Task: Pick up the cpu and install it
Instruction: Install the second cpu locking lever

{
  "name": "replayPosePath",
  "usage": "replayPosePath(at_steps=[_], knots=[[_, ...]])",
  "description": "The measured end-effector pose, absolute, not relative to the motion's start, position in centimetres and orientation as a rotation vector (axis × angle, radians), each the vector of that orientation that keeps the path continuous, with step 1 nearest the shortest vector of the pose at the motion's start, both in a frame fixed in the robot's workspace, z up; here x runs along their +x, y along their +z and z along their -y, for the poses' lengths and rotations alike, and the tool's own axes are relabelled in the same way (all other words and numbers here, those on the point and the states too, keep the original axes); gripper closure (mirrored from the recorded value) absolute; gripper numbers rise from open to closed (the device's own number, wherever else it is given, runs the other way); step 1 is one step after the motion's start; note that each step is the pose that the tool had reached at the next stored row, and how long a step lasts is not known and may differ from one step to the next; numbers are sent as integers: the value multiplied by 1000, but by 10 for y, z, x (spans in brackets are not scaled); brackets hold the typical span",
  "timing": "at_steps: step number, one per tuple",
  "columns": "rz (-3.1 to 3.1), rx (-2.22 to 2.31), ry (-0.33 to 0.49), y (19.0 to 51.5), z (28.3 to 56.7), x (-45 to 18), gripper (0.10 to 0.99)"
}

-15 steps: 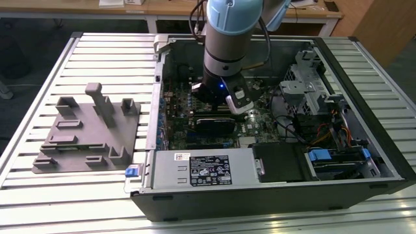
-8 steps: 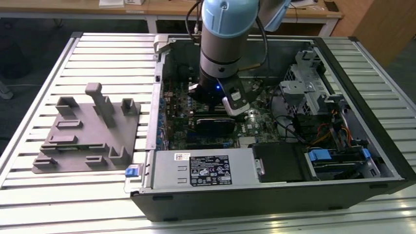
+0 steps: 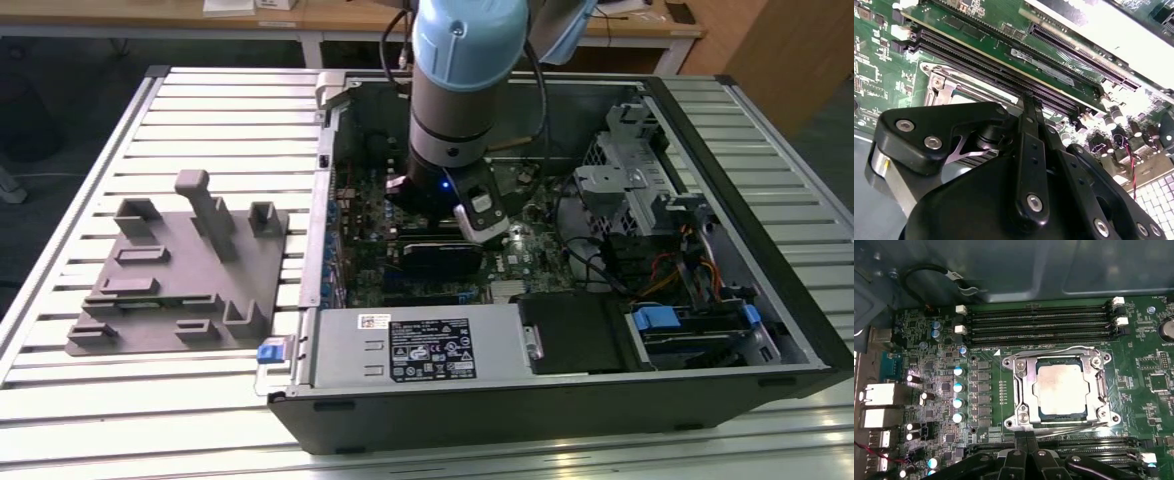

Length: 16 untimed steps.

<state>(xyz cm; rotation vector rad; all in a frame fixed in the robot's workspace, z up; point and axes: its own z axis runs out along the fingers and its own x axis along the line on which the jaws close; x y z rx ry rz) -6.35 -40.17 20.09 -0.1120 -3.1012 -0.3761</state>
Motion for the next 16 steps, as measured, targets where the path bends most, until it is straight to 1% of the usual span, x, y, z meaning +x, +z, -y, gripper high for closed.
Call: replayPosePath(at_steps=[16], knots=[[3093, -111, -432, 194, 403, -69, 980]])
